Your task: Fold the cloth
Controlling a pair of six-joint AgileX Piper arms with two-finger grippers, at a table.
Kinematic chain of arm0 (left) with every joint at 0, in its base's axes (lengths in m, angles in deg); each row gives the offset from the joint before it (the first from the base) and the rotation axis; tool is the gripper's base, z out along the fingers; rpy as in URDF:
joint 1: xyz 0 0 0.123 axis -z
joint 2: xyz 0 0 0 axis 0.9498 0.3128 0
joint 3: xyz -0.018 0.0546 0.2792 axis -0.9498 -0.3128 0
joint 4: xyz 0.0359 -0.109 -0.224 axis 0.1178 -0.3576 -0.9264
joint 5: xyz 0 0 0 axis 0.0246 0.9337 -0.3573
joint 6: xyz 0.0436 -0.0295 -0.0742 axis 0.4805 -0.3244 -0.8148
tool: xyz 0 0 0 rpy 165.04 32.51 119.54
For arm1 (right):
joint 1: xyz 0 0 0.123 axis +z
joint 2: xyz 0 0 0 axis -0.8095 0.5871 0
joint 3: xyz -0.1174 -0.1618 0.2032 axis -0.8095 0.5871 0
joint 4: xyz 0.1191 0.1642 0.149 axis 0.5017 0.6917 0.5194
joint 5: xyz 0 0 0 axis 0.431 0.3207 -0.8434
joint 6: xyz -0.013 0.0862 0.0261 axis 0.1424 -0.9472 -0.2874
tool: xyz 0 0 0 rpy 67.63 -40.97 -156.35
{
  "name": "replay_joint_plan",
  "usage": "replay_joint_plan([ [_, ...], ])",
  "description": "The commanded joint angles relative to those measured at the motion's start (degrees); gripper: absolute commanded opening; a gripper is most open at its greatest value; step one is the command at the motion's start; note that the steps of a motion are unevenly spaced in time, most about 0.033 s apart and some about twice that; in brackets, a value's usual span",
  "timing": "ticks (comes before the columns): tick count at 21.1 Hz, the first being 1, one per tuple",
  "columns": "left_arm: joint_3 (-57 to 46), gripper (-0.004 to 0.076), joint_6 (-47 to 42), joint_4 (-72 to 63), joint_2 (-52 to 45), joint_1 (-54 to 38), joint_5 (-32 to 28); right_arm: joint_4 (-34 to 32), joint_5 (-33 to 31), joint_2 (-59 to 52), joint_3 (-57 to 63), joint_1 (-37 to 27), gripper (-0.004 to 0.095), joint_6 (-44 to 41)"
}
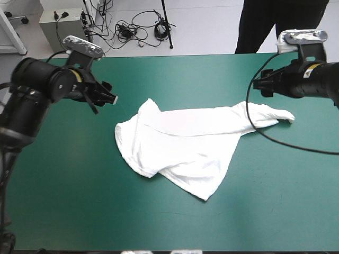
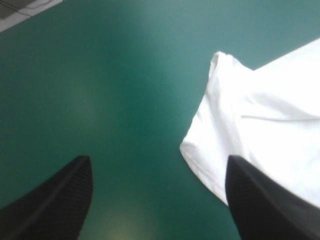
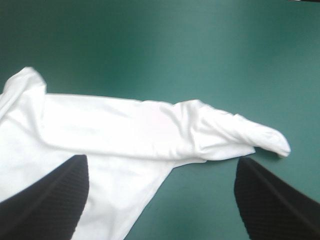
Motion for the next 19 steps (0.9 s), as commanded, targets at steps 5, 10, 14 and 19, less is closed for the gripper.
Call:
replay_joint_plan([
  [5, -10.16, 0.054, -3.0, 5.21, -14.23, -0.01, 0.92, -10.15, -2.6, -13.11, 8.33, 10.94, 0.0739, -7.39],
  [10, -16.23, 0.054, -3.35, 4.62, -7.63, -0.01, -3.26, -13.04, -2.6, -21.44, 23.67, 10.94, 0.0739, -10.56],
  [14, -16.01, 0.0538, 0.18, -5.27, 3.37, -5.31, -8.42, -11.85, -2.6, -25.2, 29.49, 10.94, 0.0738, -10.55],
  [19, -14.24, 0.0538, 2.48, -9.29, 11.66, -10.13, -9.62, -10.16, -2.6, -25.76, 29.94, 10.94, 0.0738, -8.55],
])
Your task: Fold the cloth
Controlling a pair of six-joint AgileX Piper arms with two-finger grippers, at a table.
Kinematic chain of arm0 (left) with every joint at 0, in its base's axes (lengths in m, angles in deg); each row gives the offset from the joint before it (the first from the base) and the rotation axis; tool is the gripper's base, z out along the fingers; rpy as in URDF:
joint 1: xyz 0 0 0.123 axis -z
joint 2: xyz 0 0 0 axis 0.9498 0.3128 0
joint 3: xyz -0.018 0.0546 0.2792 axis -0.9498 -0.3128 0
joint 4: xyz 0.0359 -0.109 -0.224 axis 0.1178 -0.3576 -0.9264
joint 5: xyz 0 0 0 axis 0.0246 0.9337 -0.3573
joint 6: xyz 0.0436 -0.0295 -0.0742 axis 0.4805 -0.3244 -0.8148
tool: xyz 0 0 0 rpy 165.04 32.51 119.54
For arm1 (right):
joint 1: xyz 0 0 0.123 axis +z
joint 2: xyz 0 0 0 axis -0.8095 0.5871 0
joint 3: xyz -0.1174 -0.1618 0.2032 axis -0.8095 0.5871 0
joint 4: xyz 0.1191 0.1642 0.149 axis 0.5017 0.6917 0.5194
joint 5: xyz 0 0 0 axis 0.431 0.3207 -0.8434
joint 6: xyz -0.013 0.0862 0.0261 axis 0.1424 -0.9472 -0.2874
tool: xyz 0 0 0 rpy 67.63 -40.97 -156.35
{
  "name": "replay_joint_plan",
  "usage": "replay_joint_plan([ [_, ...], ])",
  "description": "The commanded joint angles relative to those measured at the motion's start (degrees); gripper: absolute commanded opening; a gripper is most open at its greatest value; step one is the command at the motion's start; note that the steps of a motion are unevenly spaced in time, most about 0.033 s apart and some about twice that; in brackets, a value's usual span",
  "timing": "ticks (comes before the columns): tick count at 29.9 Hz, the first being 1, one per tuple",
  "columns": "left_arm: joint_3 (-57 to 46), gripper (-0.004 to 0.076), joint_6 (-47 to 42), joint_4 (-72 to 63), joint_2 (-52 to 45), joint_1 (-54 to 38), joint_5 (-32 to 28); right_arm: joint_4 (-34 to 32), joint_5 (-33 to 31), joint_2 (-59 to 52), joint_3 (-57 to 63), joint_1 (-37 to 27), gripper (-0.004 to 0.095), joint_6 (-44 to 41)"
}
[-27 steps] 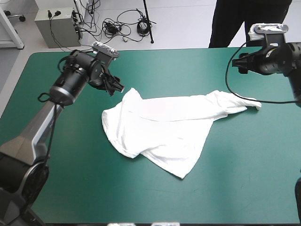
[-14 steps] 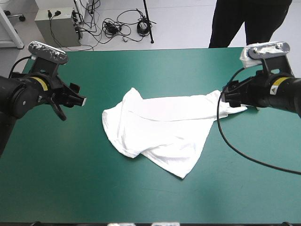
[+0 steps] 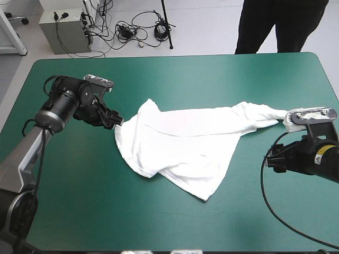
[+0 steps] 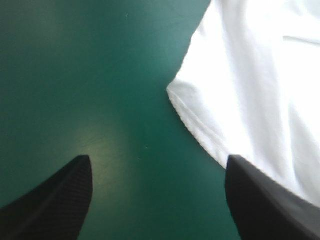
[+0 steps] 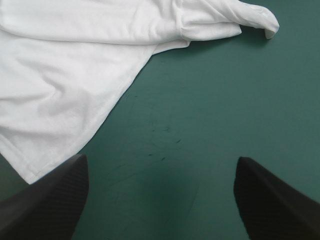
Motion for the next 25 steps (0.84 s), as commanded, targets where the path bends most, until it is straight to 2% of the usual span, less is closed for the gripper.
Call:
replay_joint_plan([
  [1, 2.98, 0.0538, 1.3, -2.0, 2.27, -2.26, -3.27, 1.66, 0.09, -0.57, -1.14, 0.14, 0.0738, 2.21],
  [5, 5.36, 0.0538, 3.03, -4.06, 6.49, -2.54, -5.44, 2.92, 0.09, -0.22, -1.09, 0.14, 0.0738, 7.57],
  [10, 9.47, 0.0538, 5.24, -7.83, 12.83, -2.54, -4.49, 2.92, 0.09, -0.22, -1.09, 0.14, 0.0738, 14.56],
  [16, 11.0, 0.0517, 5.59, -9.97, 17.95, -2.54, -2.62, 7.16, 0.09, -0.22, -1.0, 0.14, 0.0738, 20.49],
  [21, 11.0, 0.0445, 5.59, -10.24, 19.0, -2.54, -1.0, 7.34, 0.09, 0.05, -1.0, 2.73, 0.0738, 24.42],
  [25, 11.0, 0.0322, 5.28, -10.58, 19.0, -2.54, -0.34, 6.95, 0.09, 2.25, -1.0, 7.25, 0.0738, 29.19],
])
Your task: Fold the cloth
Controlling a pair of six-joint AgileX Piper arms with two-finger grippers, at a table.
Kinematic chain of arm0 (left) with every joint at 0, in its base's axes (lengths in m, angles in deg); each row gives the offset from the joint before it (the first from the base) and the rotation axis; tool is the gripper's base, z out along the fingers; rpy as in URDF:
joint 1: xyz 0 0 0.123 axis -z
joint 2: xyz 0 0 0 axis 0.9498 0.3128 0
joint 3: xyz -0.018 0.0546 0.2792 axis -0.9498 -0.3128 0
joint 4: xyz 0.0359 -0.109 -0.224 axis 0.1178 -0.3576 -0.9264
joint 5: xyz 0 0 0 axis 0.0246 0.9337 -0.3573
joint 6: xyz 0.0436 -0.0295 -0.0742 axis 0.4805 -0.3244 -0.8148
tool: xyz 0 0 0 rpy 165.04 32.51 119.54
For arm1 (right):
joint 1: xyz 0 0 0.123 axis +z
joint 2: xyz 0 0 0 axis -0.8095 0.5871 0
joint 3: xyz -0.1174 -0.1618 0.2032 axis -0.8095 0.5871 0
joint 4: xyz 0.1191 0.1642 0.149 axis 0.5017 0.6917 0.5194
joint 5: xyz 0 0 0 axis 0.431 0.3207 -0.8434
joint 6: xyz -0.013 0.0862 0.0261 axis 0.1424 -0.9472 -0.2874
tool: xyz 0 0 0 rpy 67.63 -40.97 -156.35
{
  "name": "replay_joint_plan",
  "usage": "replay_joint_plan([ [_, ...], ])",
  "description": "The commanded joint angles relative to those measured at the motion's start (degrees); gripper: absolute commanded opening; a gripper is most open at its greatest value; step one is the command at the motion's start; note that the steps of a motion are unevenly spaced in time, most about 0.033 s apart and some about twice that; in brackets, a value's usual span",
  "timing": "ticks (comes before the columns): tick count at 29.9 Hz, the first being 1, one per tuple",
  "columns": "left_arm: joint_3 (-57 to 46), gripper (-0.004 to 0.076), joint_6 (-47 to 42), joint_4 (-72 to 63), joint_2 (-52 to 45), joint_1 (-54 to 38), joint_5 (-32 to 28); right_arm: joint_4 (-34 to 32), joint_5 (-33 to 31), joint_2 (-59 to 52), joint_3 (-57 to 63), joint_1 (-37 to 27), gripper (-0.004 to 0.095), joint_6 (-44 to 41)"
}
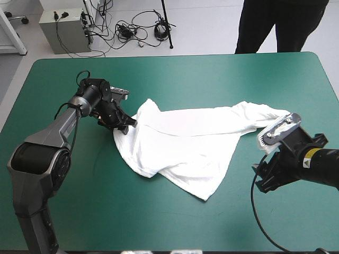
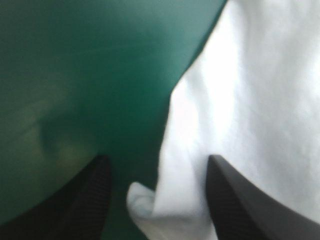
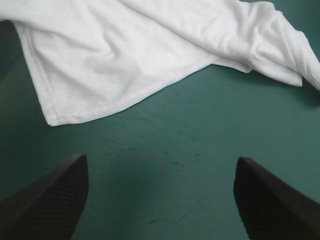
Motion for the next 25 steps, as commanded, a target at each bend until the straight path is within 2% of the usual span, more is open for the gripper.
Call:
replay_joint_plan([
  [1, 1.84, 0.0291, -0.36, -1.11, -3.08, 0.0, 0.67, -0.13, 0.09, 2.51, -1.43, 4.24, 0.0738, 5.25],
  [6, 1.84, 0.0076, -0.34, -1.25, -3.08, 0.0, 1.17, -2.35, 1.89, 9.08, -1.43, 12.41, 0.0738, 7.86],
  [9, 1.84, -0.0008, -0.34, -1.48, -3.08, 0.0, 1.17, -3.74, 2.42, 14.22, -1.43, 17.9, 0.0735, 8.34],
  [13, 1.84, -0.0009, -0.48, -1.8, -3.08, 0.0, 1.17, -4.35, 4.86, 20.74, -1.39, 20.68, 0.0672, 8.58],
  [17, 1.84, -0.0009, -0.48, -2.1, -3.18, 0.0, 1.17, -1.63, 7.04, 25.11, -0.66, 20.68, 0.0671, 8.92],
  [25, 1.84, -0.0009, -0.48, -2.14, -3.18, 0.0, 0.96, 2.16, 10.59, 25.64, 8.54, 20.68, 0.0671, 9.74],
])
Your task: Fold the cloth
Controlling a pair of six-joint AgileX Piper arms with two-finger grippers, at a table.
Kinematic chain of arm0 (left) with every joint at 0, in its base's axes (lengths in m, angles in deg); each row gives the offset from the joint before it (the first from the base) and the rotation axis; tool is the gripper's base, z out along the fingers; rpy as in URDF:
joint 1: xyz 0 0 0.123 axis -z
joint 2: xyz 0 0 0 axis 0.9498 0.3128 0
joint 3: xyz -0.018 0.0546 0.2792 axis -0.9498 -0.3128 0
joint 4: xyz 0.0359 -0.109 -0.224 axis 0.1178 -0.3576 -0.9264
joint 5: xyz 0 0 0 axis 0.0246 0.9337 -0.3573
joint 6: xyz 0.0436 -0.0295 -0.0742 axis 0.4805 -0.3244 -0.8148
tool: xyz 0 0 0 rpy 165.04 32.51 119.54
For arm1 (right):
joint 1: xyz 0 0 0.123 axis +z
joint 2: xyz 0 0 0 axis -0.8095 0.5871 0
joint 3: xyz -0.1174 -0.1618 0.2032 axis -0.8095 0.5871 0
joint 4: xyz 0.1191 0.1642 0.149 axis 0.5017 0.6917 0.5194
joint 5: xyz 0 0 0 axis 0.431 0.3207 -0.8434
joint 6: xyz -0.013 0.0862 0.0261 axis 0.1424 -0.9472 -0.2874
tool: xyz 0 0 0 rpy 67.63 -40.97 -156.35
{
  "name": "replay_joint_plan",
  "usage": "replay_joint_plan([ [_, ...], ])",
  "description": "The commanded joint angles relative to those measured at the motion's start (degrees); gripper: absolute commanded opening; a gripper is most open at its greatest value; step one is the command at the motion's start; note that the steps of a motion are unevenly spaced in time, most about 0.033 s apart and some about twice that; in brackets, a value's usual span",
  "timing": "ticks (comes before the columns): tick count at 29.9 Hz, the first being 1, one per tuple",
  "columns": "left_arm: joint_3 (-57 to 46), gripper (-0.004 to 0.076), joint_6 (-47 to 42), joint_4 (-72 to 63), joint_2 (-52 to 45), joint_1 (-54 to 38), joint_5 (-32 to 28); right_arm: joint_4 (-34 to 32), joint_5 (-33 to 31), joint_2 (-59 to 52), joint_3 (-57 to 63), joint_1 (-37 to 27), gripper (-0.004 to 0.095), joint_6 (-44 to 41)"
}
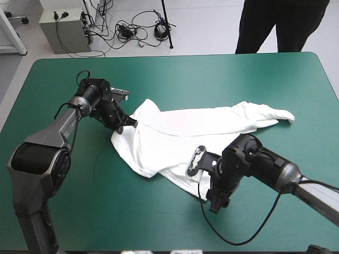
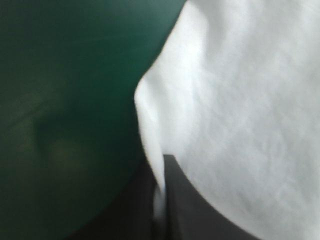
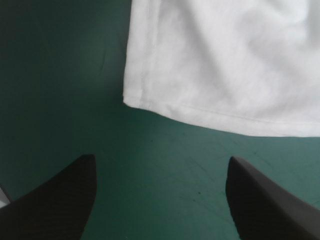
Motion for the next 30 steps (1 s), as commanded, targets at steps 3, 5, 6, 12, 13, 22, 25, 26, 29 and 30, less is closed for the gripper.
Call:
replay_joint_plan([
  [3, 1.78, -0.0009, -0.32, -1.24, -3.18, 0.0, -0.07, 2.07, 6.21, -1.56, 2.51, 0.11, 0.0671, 1.77],
  [5, 1.78, -0.0009, -0.32, -1.24, -3.18, 0.0, 0.06, 2.07, 8.52, -1.46, 2.88, 0.11, 0.0671, 2.97],
  [6, 1.78, -0.0009, -0.32, -1.24, -3.18, 0.0, 0.06, 2.64, 9.77, -1.46, 3.15, 0.11, 0.0671, 4.1],
  [12, 1.78, -0.0009, -0.32, -0.86, -3.18, 0.0, 0.18, 5.78, 11.36, 1.33, 4.38, 0.11, 0.0671, 5.06],
  [13, 1.78, -0.0009, -0.32, -0.63, -3.18, 0.0, 0.18, 6.73, 11.71, 1.81, 4.82, 0.11, 0.0671, 5.67],
  [22, 1.78, -0.0009, -0.32, -0.37, -3.18, 0.0, -0.28, 6.37, 14.92, 6.34, 5.9, 2.49, 0.067, 5.33],
  [25, 1.78, -0.0009, -0.32, -0.37, -3.18, 0.0, -0.16, 6.02, 15.28, 9.11, 5.9, 2.49, 0.058, 4.07],
  [26, 1.78, -0.0009, -0.32, -0.37, -3.18, 0.0, -0.09, 5.8, 15.12, 9.89, 5.9, 2.49, 0.0534, 4.09],
  [29, 1.78, -0.0009, -0.32, -0.37, -3.18, 0.0, -0.09, 5.39, 14.85, 11.87, 5.9, 2.49, 0.0342, 3.3],
  [30, 1.78, -0.0009, -0.32, -0.64, -3.18, 0.0, -0.03, 5.28, 14.97, 12.31, 5.9, 2.49, 0.0268, 3.03],
])
